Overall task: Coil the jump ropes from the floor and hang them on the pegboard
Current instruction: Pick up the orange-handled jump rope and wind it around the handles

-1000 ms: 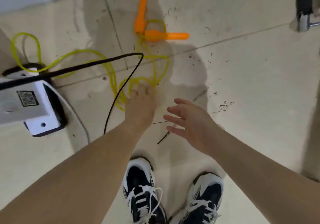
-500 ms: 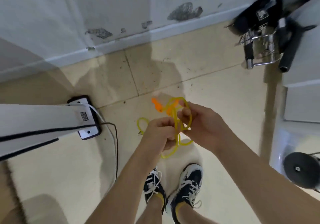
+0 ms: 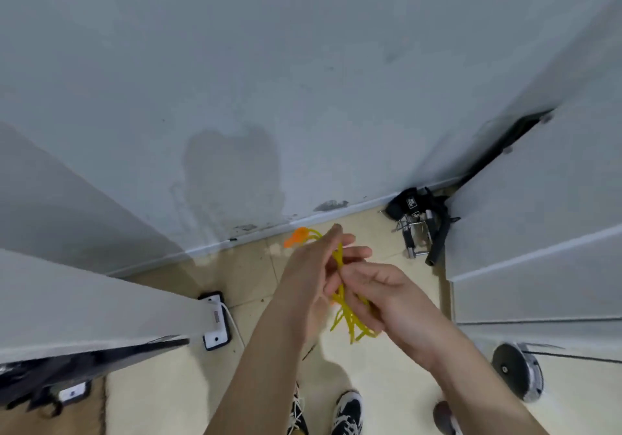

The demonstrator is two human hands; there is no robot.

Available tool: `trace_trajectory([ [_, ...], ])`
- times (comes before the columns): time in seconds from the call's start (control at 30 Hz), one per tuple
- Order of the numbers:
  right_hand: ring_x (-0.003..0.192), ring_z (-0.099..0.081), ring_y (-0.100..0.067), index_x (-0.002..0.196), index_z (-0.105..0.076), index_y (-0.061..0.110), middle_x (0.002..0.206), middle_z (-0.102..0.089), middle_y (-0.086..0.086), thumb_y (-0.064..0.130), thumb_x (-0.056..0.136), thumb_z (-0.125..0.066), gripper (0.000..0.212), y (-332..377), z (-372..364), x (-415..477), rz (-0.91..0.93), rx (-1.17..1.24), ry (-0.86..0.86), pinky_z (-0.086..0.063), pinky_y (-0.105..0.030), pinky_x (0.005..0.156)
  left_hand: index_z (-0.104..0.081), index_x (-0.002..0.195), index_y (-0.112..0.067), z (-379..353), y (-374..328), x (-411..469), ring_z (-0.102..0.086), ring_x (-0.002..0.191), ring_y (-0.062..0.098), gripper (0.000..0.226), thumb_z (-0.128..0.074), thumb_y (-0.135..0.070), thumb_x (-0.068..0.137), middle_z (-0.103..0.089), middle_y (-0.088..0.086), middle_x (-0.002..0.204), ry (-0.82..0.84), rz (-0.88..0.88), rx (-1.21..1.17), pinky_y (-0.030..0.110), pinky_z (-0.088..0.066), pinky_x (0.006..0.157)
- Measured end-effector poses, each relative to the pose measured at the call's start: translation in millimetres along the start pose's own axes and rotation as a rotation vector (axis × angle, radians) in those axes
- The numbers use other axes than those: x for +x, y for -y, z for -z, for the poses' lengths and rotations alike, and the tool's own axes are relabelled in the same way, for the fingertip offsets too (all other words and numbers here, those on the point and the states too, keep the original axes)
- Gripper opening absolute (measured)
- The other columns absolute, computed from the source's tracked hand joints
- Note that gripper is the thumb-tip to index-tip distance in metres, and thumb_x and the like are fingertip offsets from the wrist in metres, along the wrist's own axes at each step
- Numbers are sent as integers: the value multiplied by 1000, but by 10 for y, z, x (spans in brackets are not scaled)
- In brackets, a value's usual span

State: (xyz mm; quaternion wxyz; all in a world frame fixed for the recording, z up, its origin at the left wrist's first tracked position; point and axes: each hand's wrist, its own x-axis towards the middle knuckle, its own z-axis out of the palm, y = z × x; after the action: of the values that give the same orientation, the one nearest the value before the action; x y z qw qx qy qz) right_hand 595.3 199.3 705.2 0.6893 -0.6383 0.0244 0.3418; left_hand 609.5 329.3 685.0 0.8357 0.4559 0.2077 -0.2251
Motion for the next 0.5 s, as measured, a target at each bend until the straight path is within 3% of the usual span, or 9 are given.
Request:
trace_trajectory([
  [0.07, 58, -55, -22, 93, -71, -2, 64, -59, -9, 27, 96, -56, 33, 180, -1, -379, -29, -151, 86, -46, -30, 70, -61, 100, -6, -253, -230, -186, -59, 55, 15, 20, -52, -23, 96, -66, 8, 70, -81, -33, -93, 28, -53, 58],
  [0.13, 86, -69, -30, 98, -72, -2, 91, -72, -10, 23, 89, -62, 28, 348, 6, -697, -50, -95, 79, -51, -40, 92, -61, 97, -8, -443, -475, -385, -39, 42, 9, 19, -45, -18, 100, -52, 1, 56, -100, -130, -56, 20, -38, 40],
  [0.2, 103, -68, -30, 103, -72, -1, 105, -72, -16, 21, 88, -64, 28, 419, 114, -891, -45, 149, -166, -54, -41, 93, -60, 94, -10, -562, -591, -555, -24, 41, 7, 24, -41, -21, 102, -38, -3, 50, -71, -209, 147, 18, -20, 37],
  [0.27, 105, -67, -29, 116, -65, -1, 111, -70, -20, 33, 94, -52, 43, 522, 277, -1072, -74, 424, -326, -52, -44, 93, -61, 87, -12, -772, -669, -917, -20, 41, 8, 29, -40, -26, 102, -33, -5, 47, -2, -306, 385, 18, -14, 39],
  [0.33, 115, -61, -35, 127, -57, -2, 122, -63, -26, 55, 92, -44, 68, 592, 340, -1188, -138, 623, -177, -42, -48, 104, -58, 78, -13, -1022, -654, -1340, -23, 39, 7, 37, -39, -34, 101, -33, -6, 46, 87, -343, 597, 19, -16, 38],
  [0.4, 123, -51, -41, 134, -49, -6, 139, -45, -34, 68, 88, -42, 87, 661, 276, -1257, -152, 703, 130, -37, -52, 108, -49, 70, -13, -1222, -539, -1754, -28, 37, 2, 41, -36, -36, 101, -36, -13, 45, 175, -336, 738, 15, -22, 38],
  [0.43, 121, -50, -41, 134, -47, -8, 141, -42, -35, 66, 88, -43, 88, 708, 220, -1314, -131, 729, 241, -43, -53, 103, -44, 67, -14, -1296, -432, -1928, -28, 38, 0, 42, -34, -34, 102, -36, -14, 43, 229, -326, 801, 13, -23, 40],
  [0.5, 101, -64, -35, 126, -52, -6, 121, -59, -28, 49, 90, -50, 65, 867, 134, -1449, -108, 806, 285, -57, -43, 84, -36, 63, -15, -1399, -205, -2259, -26, 39, 1, 43, -32, -31, 103, -33, -14, 42, 310, -278, 910, 11, -23, 41],
])
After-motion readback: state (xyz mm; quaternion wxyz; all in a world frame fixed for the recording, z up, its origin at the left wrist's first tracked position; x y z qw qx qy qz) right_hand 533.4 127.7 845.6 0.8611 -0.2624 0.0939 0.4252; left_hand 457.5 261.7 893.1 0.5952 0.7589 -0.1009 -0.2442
